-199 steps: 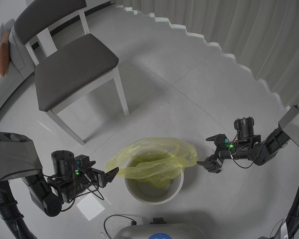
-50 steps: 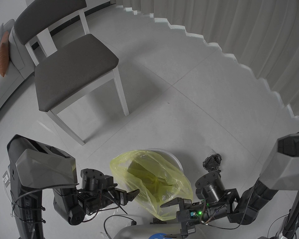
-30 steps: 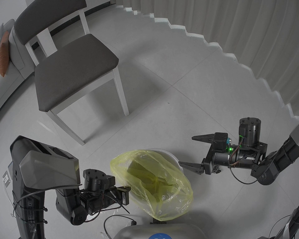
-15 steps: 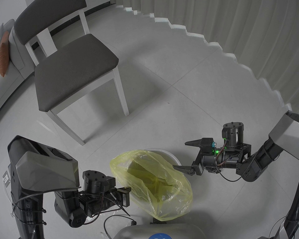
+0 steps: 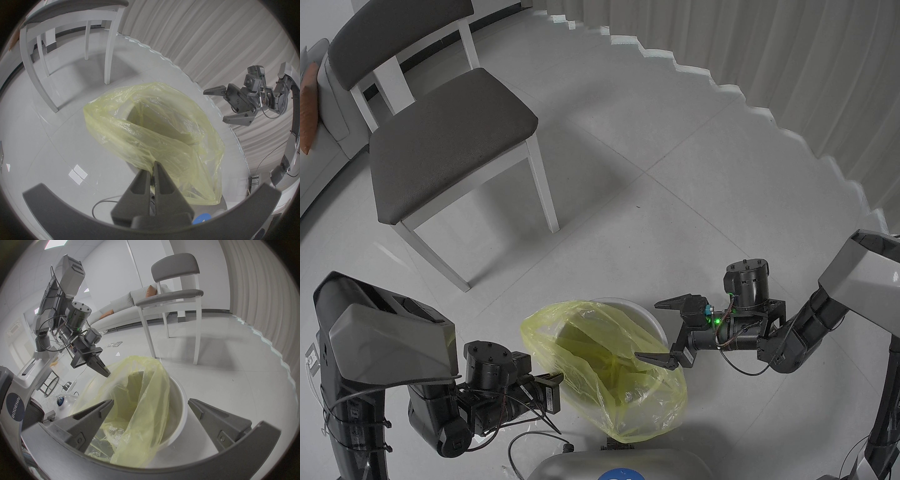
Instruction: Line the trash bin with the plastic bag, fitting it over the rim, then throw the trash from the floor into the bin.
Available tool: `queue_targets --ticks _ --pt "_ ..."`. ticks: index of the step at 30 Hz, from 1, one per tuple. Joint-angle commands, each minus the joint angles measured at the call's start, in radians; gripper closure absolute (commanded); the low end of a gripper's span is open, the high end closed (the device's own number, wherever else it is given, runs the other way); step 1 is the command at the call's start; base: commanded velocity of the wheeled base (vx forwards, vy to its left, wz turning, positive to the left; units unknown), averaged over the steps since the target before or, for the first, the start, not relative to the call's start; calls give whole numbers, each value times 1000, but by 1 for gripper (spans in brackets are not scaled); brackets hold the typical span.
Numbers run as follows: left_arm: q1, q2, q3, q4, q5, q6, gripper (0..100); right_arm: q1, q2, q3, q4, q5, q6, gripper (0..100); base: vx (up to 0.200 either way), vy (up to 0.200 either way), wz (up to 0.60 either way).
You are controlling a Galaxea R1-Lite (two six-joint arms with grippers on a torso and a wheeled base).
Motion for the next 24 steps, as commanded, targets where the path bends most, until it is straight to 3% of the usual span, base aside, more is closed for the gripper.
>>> queue_targets --ticks 1,15,16,24 --pt "-5 -3 5 -4 -1 -1 100 15 48 -56 23 -1 -5 0 0 0 0" --pt "-6 -4 26 -28 -4 1 100 24 146 -124 26 0 -40 0 0 0 0" --pt "-6 -1 28 -28 -10 1 100 16 165 -145 26 0 -59 100 0 0 0" --pt "6 40 22 -24 -31 4 100 -48 165 -159 26 0 -54 100 0 0 0"
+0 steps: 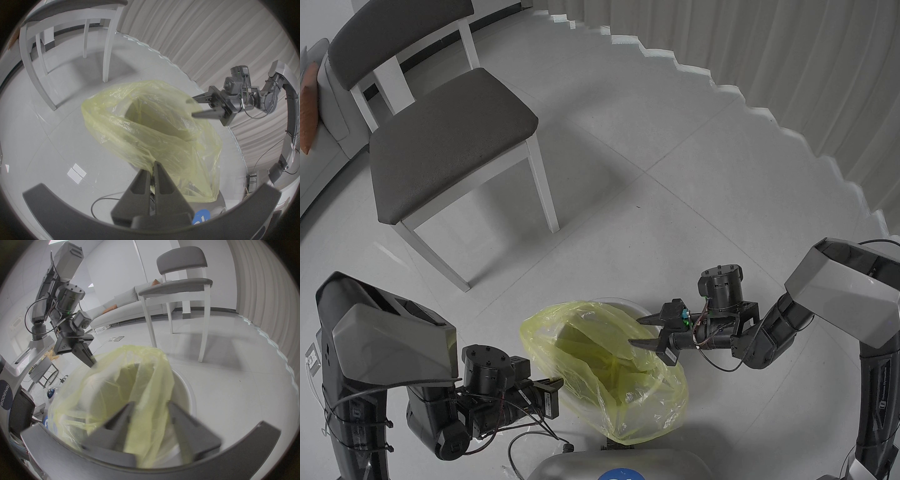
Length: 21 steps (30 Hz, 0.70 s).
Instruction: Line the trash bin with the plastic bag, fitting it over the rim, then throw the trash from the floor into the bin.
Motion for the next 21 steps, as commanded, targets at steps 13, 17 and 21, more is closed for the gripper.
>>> queue_targets --ticks 13,17,21 --pt "48 37 -36 -6 0 -3 100 -118 10 -95 -1 2 86 100 0 0 0" --pt "54 57 -49 -8 2 -3 100 -118 23 -115 -1 2 108 100 0 0 0" --pt "73 76 -76 -8 3 -1 100 -124 59 -142 1 2 111 100 0 0 0"
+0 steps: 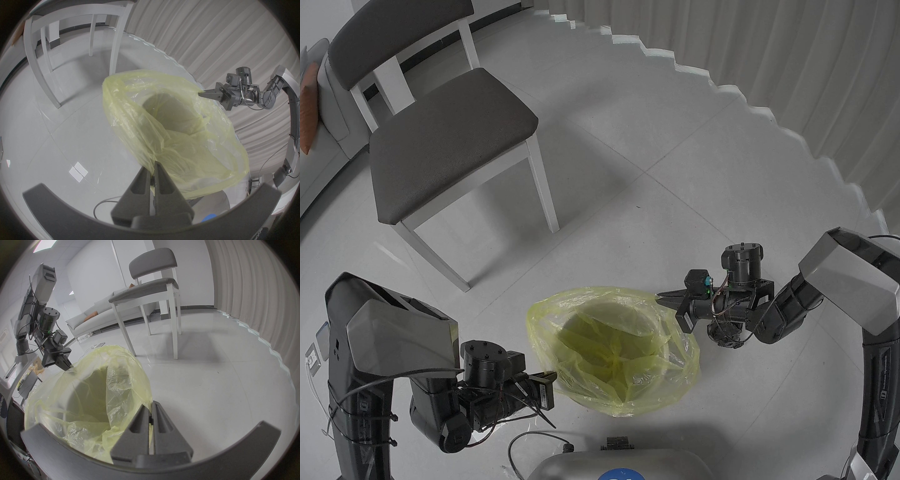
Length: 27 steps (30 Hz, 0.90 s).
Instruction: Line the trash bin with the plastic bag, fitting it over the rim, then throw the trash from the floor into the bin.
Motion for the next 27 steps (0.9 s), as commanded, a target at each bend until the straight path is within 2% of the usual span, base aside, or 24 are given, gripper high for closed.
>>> queue_targets --ticks 1,10,27 --pt "15 25 -21 -1 0 1 100 -4 33 -22 0 0 2 100 0 0 0" --pt "50 76 -61 5 -4 5 100 -32 126 -83 0 8 25 100 0 0 0" --pt "101 105 -6 -8 -46 21 100 -26 137 29 -32 13 12 100 0 0 0"
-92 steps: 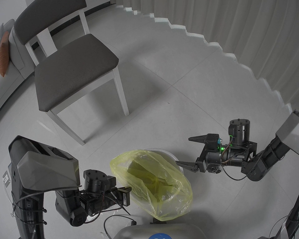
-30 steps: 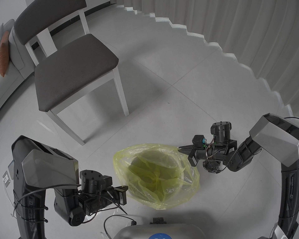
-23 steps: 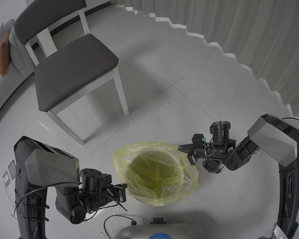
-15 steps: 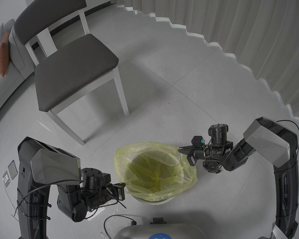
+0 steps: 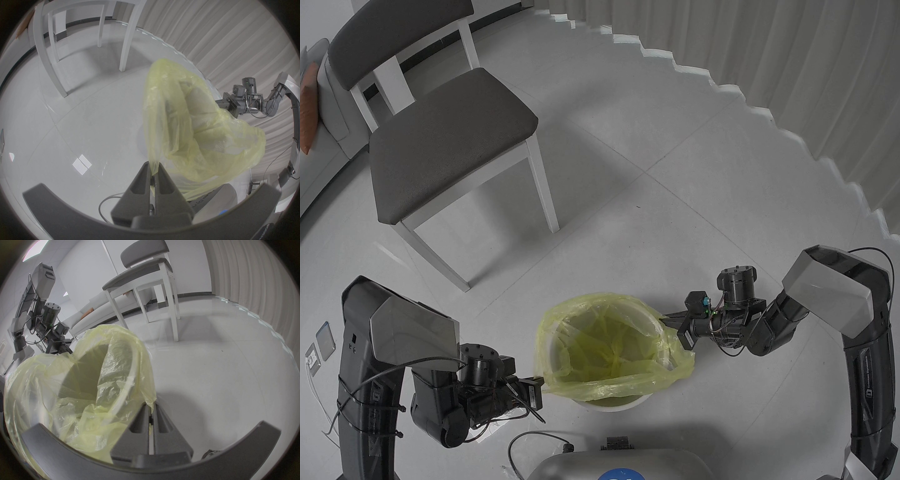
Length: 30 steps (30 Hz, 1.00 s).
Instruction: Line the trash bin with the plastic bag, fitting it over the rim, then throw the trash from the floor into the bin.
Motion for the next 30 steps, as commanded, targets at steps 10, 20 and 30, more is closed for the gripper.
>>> queue_targets --ticks 10,20,30 --pt "14 -10 25 -30 0 5 100 13 2 58 -52 5 -2 100 0 0 0" --pt "13 -13 86 -139 -3 5 100 11 -1 126 -106 7 0 100 0 0 0" --pt "14 -2 146 -147 -3 5 100 6 8 144 -106 7 6 100 0 0 0"
